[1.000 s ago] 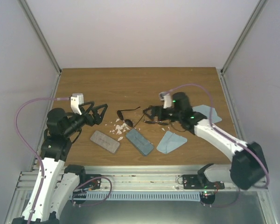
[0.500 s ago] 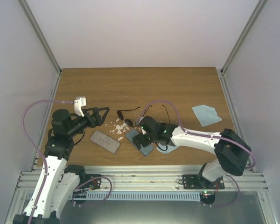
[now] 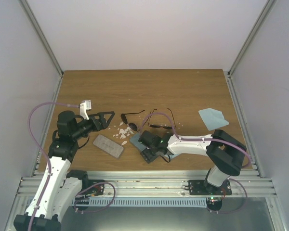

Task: Organize the sunglasses
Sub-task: Pick up the sunglasses case from the center of the board, then adjust the sunglasses at the center of the board, then open the sunglasses case.

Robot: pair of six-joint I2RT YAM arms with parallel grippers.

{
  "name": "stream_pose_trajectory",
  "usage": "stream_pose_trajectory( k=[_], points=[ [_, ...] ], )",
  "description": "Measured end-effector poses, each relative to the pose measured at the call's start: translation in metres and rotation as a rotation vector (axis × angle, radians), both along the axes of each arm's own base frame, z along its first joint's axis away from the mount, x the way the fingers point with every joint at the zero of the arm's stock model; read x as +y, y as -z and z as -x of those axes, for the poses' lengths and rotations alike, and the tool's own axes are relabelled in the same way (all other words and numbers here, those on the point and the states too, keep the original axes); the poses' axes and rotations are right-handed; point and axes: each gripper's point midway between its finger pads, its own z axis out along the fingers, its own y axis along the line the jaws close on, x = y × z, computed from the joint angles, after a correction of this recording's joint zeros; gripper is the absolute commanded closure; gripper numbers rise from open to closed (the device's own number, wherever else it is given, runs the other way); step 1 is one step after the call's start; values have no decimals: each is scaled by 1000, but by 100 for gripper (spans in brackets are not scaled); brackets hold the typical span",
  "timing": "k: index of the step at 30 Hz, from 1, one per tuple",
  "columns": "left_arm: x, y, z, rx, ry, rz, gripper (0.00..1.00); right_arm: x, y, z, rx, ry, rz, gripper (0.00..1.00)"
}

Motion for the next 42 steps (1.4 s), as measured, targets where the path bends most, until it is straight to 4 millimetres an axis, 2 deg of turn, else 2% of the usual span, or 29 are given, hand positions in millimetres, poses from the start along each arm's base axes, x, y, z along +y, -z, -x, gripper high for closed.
stream_pose_trajectory(
  k=[5, 9, 17, 21, 24, 27, 30, 33, 35, 42],
  points=[
    [0, 3, -1, 9, 1, 0, 1, -3, -1, -5, -26, 29, 13, 29],
    [0, 4, -2, 17, 1, -1, 1, -11, -2, -17, -58, 76, 27, 31],
    [-4, 14, -6, 54, 22, 5, 1, -55, -4, -74, -100, 263, 15, 32],
    [-9, 23, -7, 89, 50, 23, 1, -80, -7, -107, -124, 361, -10, 32],
    [-12, 32, -8, 119, 70, 41, 1, -98, -6, -125, -130, 428, -11, 32],
    [-18, 39, -9, 146, 95, 62, 1, -108, -5, -134, -123, 463, -20, 33],
    [-26, 46, -11, 172, 122, 87, 1, -101, -10, -136, -112, 444, -64, 33],
    [-39, 45, -13, 183, 158, 117, 1, -84, -30, -131, -92, 397, -168, 33],
    [-47, 43, -14, 183, 183, 137, 1, -72, -54, -128, -90, 364, -264, 33],
    [-80, 20, -9, 128, 292, 212, 1, -15, -184, -113, -80, 169, -751, 38]
  ],
)
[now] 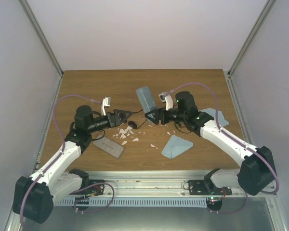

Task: Organize the sunglasses
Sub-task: Open the sunglasses case.

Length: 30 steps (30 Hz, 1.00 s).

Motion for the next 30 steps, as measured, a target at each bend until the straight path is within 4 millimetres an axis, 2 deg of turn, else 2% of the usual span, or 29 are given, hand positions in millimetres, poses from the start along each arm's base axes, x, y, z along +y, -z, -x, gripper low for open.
stream_pose_trajectory(
  k=[1, 6, 8, 11, 15, 20, 22, 26, 30],
  points=[
    [-5, -6, 2, -17, 20, 18, 1, 10, -19, 5, -4, -45, -79, 39],
    [-23, -43, 8, -120, 95, 85, 1, 41, -75, 34, 61, -239, -357, 40],
    [-28, -60, 8, -169, 114, 112, 2, 46, -84, 41, 81, -277, -396, 40],
    [-33, -77, 7, -212, 130, 146, 4, 52, -99, 52, 108, -346, -463, 40],
    [-39, -81, 5, -221, 144, 172, 7, 57, -115, 66, 138, -422, -523, 40],
    [-47, -90, 7, -240, 173, 193, 9, 60, -121, 73, 172, -461, -551, 40],
    [-49, -92, 9, -243, 182, 198, 15, 61, -122, 76, 185, -477, -556, 41],
    [-52, -98, 13, -252, 201, 209, 37, 61, -123, 79, 208, -492, -560, 41],
    [-52, -103, 14, -253, 203, 221, 46, 60, -126, 77, 197, -492, -570, 42]
  ],
)
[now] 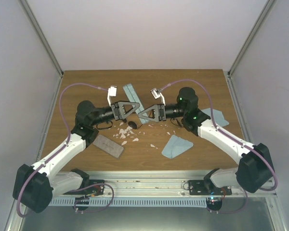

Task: Organize the sunglasses
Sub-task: Open the sunglasses case.

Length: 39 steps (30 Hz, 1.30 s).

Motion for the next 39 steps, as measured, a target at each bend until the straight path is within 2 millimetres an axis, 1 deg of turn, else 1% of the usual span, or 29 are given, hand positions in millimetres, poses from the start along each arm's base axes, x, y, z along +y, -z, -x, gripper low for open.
stream_pose_trajectory(
  k=[4, 11, 20, 25, 26, 28, 33, 39],
  points=[
    [1, -9, 2, -13, -4, 15, 48, -4, -9, 2, 4, -17, -34, 42],
    [-2, -26, 14, -74, 27, 28, 50, -18, -30, 6, 40, -22, -129, 45],
    [-4, -26, 19, -126, 45, -7, 49, -29, -39, -4, 125, 47, -204, 49],
    [-3, -27, 25, -178, 49, -28, 47, -32, -47, -8, 152, 90, -234, 52],
    [-3, -28, 26, -190, 48, -30, 46, -33, -48, -8, 161, 101, -240, 53],
    [-3, -28, 27, -207, 48, -34, 41, -34, -49, -9, 173, 115, -247, 53],
    [-3, -28, 28, -229, 42, -40, 35, -36, -51, -13, 197, 142, -260, 54],
    [0, -26, 29, -247, -1, -54, 24, -36, -50, -15, 219, 157, -264, 55]
  ],
)
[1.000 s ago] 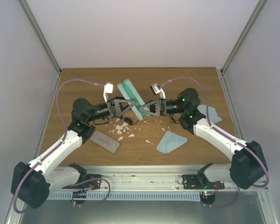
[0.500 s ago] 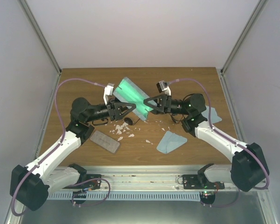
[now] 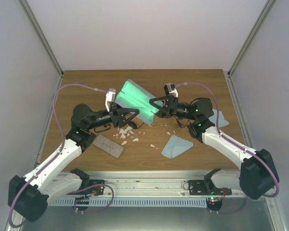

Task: Organize the sunglasses
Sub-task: Open the sunglasses case, then place the sunglasses case at the center of the board.

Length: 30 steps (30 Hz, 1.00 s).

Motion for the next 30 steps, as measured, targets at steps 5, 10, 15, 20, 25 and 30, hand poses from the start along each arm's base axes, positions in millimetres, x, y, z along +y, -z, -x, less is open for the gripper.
stream_pose_trajectory(
  k=[5, 10, 15, 20, 25, 30],
  points=[
    [18, 19, -12, -28, -148, -32, 15, -8, 3, -9, 66, 38, -14, 56],
    [30, 22, -15, -71, -235, -43, 6, -9, 7, -13, 99, 52, -6, 55],
    [38, 24, -17, -70, -297, -66, 1, -14, 27, -25, 99, 128, 79, 55],
    [42, 49, -23, -5, -335, -151, 1, -41, 63, -56, 42, 348, 259, 54],
    [42, 72, -22, 44, -327, -223, 1, -72, 117, -75, -3, 531, 508, 54],
    [41, 88, -22, 86, -320, -257, 1, -92, 197, -61, 30, 535, 741, 55]
  ],
)
